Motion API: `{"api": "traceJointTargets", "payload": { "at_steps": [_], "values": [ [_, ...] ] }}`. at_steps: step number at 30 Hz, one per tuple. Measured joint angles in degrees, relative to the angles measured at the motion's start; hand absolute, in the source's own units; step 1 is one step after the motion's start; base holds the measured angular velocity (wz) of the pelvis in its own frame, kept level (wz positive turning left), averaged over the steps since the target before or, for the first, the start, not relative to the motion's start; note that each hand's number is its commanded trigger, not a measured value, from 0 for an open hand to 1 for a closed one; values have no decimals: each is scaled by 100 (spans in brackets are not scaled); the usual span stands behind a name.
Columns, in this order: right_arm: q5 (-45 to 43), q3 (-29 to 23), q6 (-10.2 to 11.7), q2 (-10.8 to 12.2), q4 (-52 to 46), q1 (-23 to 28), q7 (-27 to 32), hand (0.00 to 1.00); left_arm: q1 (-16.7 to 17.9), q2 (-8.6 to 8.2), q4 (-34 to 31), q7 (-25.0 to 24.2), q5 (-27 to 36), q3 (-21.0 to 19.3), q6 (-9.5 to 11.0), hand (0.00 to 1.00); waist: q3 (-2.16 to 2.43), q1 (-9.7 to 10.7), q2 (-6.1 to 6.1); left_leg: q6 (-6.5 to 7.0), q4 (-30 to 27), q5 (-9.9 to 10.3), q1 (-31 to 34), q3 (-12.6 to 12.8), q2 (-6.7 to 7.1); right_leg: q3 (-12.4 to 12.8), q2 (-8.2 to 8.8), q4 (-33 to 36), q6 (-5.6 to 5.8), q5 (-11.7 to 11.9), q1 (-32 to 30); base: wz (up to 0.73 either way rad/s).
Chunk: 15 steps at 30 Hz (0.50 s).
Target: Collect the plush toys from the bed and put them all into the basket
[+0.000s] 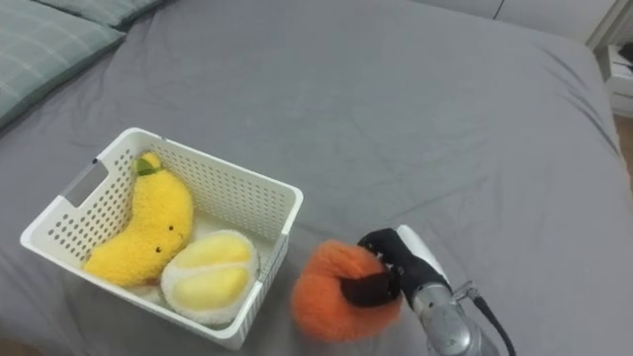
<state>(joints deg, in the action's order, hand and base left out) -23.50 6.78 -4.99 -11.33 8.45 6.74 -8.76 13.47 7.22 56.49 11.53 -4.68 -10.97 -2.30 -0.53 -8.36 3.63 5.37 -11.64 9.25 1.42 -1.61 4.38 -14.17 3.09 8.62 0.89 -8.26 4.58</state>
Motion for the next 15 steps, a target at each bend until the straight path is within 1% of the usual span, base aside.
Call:
{"api": "traceJointTargets", "payload": {
  "at_steps": [3, 6, 8, 10, 12, 15],
  "values": [
    [-7, -188, 12, 2, -170, -8, 62, 100, -55, -6, 154, -7, 1, -241, 8, 0, 9, 0, 12, 1, 0, -1, 0, -3, 3, -2, 1, 0, 0, 0, 4, 0],
    [2, -366, 9, -4, -481, -4, 163, 100, -70, -2, 211, -7, 11, -273, 11, 0, 17, 20, 18, 3, 1, 0, -15, 9, 3, -1, 5, 3, 1, -1, 4, 0],
    [-1, -419, 8, -51, -802, -5, 187, 100, -64, -1, 212, -54, 4, -290, 8, 0, 16, 24, 10, 3, 12, 0, -16, 26, -1, 9, 5, 2, 2, -1, 0, -5],
    [-1, -467, 8, -155, -1201, -8, 218, 100, -67, -2, 212, -98, -1, -360, 4, 0, 22, 20, 11, 2, 38, 0, -65, 56, -10, 14, 2, 2, 3, -2, 6, -7],
    [34, -490, 8, -227, -1375, -37, 266, 100, -68, 0, 212, -96, 3, -380, 3, 0, 19, 18, 6, 3, 76, -1, -114, 80, -14, 27, 2, 2, 3, -2, 38, -9],
    [83, -513, 6, -233, -1623, -52, 348, 100, -40, -6, 220, -80, 31, -378, 3, 0, 28, 5, 21, 5, 110, -1, -152, 153, -26, 151, -9, 6, 3, -2, 37, -12]
  ]
}}
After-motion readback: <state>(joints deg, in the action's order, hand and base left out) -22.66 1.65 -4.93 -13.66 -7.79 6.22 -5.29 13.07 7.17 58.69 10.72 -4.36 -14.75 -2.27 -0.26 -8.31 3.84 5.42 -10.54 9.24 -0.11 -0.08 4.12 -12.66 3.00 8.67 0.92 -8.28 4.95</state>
